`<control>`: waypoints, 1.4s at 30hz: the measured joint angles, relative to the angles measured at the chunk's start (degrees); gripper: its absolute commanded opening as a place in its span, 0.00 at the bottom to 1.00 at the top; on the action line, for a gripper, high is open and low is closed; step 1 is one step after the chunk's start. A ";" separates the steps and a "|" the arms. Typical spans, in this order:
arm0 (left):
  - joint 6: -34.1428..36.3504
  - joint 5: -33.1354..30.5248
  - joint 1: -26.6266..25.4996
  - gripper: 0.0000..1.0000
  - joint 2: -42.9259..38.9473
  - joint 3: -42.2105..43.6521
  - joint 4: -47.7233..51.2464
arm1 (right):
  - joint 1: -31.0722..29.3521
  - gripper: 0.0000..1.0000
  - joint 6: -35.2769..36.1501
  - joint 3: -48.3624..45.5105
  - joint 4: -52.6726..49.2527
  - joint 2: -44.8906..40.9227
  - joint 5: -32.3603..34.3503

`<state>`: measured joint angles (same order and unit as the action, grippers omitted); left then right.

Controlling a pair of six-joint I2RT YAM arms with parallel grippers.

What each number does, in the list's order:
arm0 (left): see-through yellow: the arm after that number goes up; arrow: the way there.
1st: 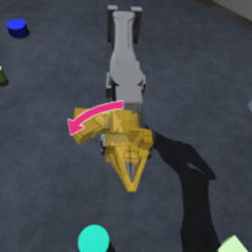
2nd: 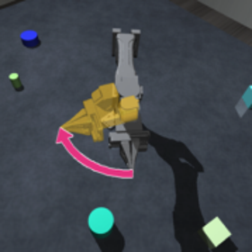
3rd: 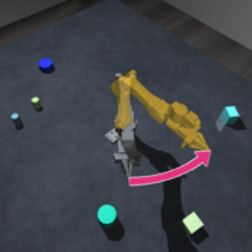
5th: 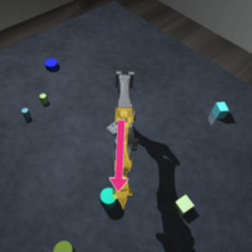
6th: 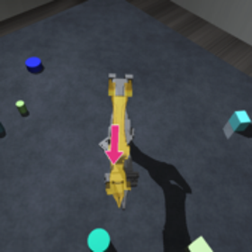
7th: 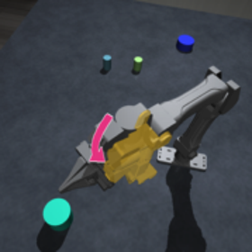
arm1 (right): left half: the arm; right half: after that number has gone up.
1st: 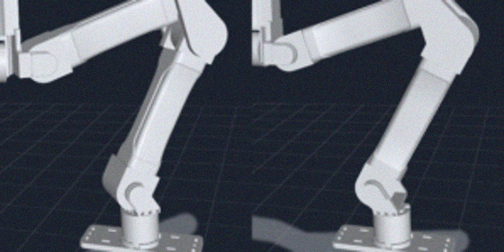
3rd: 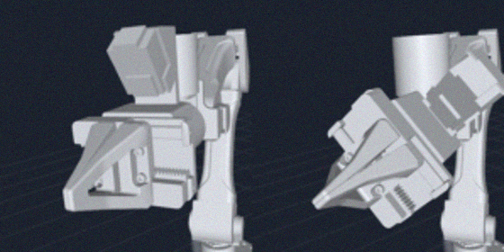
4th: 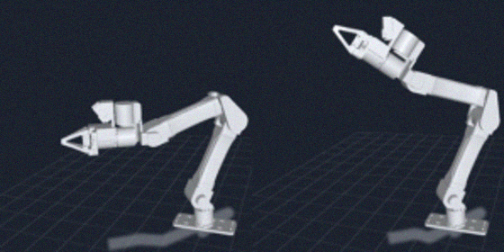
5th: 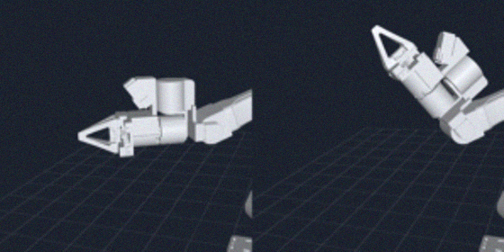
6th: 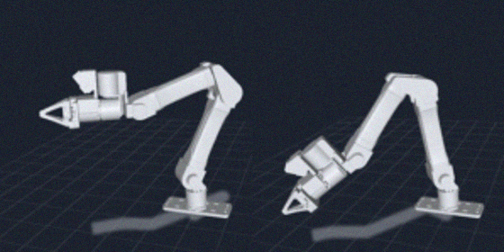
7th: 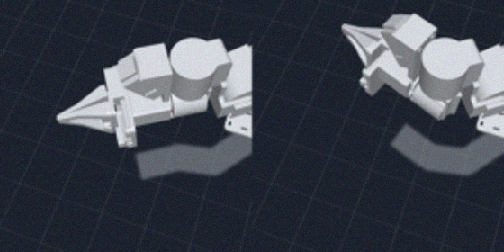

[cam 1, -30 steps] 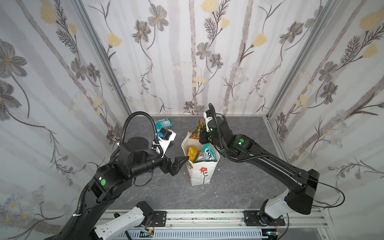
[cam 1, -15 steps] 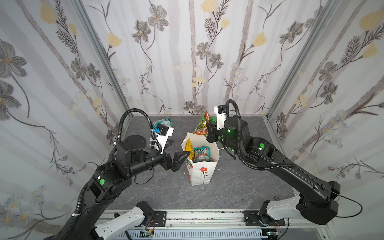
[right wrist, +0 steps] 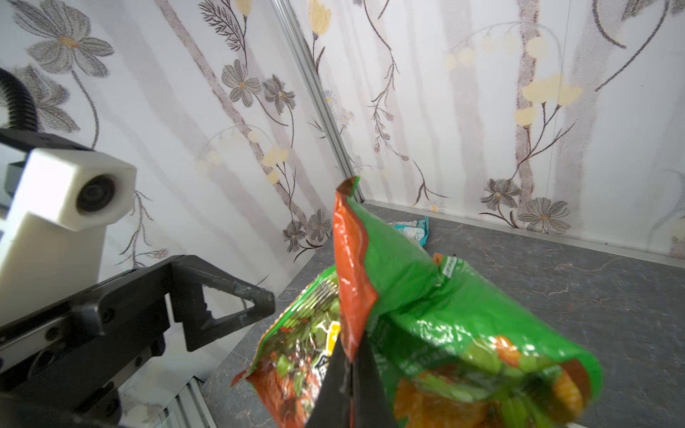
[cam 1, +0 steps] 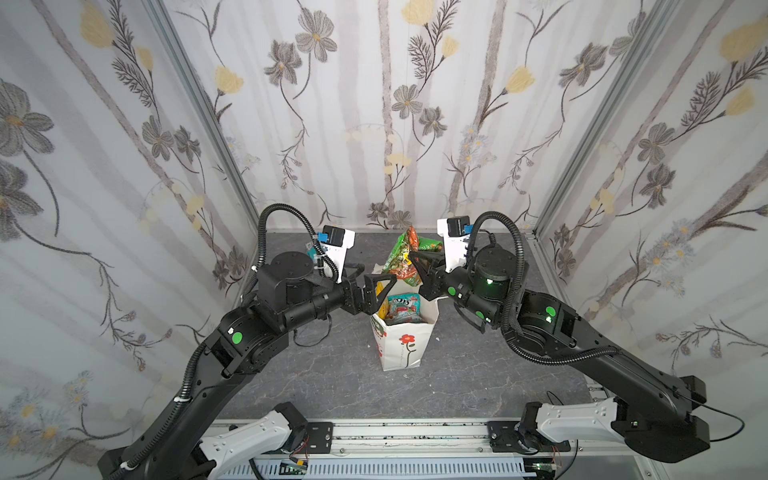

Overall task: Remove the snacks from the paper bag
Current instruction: 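Grasp the green packet with the left gripper while the right gripper holds it, then carry the green packet away with the left gripper while the right withdraws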

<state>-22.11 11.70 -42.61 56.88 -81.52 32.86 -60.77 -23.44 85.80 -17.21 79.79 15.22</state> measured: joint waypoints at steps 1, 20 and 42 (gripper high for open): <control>-0.52 0.22 0.09 0.91 0.24 0.04 -0.63 | -0.22 0.00 0.02 -0.09 0.04 -0.07 -0.33; -9.22 7.30 0.81 0.16 2.10 5.51 -13.00 | -1.09 0.06 -1.01 -1.88 2.89 -0.96 -4.57; -7.43 0.13 1.31 0.00 -2.08 4.57 -14.64 | -1.79 0.95 -0.50 -11.52 11.76 -12.90 -5.16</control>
<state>-29.54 11.84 -41.30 54.81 -76.95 18.22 -62.57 -23.94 74.28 -5.45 66.89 10.07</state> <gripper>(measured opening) 0.049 0.897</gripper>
